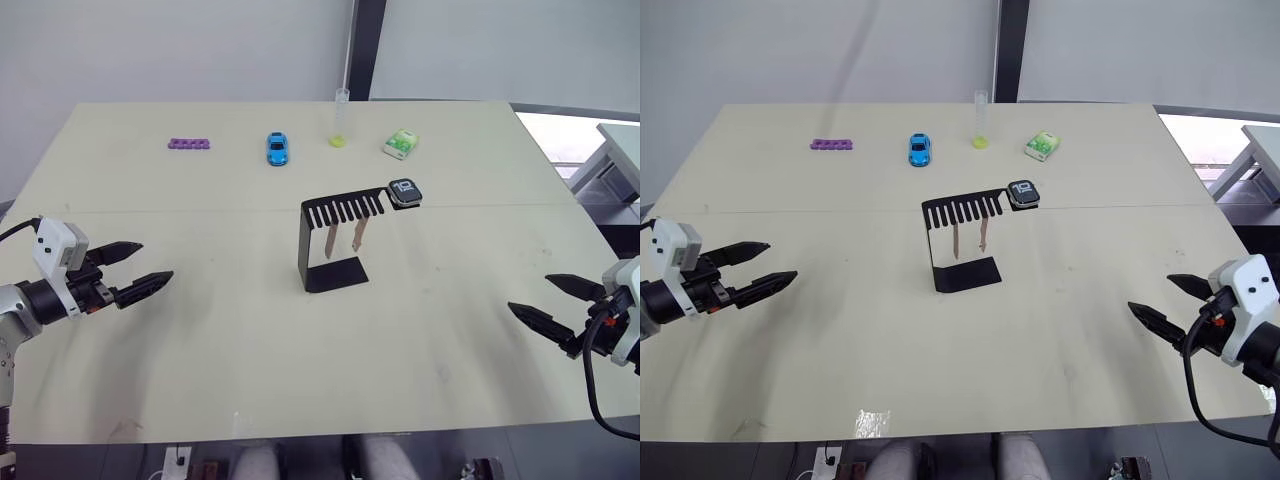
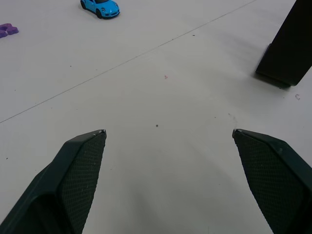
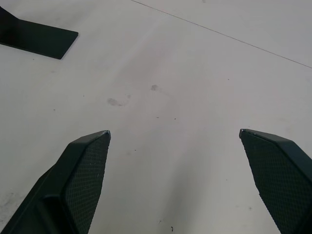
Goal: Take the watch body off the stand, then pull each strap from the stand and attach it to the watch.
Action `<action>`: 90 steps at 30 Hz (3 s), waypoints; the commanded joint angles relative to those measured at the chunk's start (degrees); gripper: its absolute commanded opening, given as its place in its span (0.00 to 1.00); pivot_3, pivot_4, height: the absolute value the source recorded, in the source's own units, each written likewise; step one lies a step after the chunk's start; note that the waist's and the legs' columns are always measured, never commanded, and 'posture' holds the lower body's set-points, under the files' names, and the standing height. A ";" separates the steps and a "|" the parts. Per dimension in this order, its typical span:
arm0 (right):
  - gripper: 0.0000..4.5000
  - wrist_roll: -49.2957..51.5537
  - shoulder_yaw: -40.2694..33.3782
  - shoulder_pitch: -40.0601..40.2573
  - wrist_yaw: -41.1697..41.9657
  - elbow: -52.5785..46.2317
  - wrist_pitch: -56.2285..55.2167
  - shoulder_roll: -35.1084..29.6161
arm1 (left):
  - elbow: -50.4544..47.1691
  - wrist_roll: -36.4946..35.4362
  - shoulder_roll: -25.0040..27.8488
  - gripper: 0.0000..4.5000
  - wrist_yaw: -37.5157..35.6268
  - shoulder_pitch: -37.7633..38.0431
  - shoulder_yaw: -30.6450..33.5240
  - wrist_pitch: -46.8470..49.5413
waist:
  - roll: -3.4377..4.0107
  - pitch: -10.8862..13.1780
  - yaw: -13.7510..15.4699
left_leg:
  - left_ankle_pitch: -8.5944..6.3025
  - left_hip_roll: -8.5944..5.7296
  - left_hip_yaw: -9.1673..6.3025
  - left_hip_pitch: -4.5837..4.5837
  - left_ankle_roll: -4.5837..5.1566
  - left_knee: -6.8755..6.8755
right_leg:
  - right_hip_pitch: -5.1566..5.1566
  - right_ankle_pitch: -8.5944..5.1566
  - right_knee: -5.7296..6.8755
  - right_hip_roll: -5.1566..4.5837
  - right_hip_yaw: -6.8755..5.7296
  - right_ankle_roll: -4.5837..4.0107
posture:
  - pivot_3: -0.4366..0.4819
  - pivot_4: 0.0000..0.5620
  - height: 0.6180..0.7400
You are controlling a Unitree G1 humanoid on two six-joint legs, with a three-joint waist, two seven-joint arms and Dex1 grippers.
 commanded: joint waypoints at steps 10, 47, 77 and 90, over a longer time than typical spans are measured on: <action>1.00 1.10 -0.60 -1.06 -10.85 -11.60 3.03 5.00 | -2.98 -2.16 -3.19 0.99 -0.65 -6.18 -5.07 -0.84 | -0.01 0.01 0.69 | 0.00 0.00 0.00 -0.01 -0.01 0.02 | -0.01 0.00 0.04 0.00 -0.03 0.00 | 0.48 0.27 1.00; 1.00 56.61 36.55 -56.00 -95.87 -13.32 19.67 6.92 | -5.47 -5.36 -13.84 0.99 -3.01 -36.95 -21.28 1.10 | -0.03 0.04 -1.07 | 0.22 0.01 -0.39 -1.29 -0.05 0.25 | -1.16 0.00 0.53 -0.10 -0.36 0.00 | 0.48 0.27 1.00; 0.82 55.34 37.92 -55.15 -94.17 -12.02 20.24 7.73 | -8.43 -5.51 -13.70 1.00 -1.39 -36.32 -20.51 2.28 | -0.03 0.04 -1.04 | 0.21 0.00 -0.50 -1.34 -0.04 0.25 | -1.14 0.00 0.51 -0.12 -0.46 0.00 | 0.48 0.27 1.00; 0.82 55.17 37.99 -54.67 -94.48 -11.77 20.23 8.53 | -7.92 -5.23 -13.49 1.00 -1.74 -36.76 -20.47 2.26 | -0.03 0.04 -1.04 | 0.21 0.00 -0.51 -1.34 -0.04 0.25 | -1.14 0.00 0.50 -0.12 -0.46 0.00 | 0.48 0.27 1.00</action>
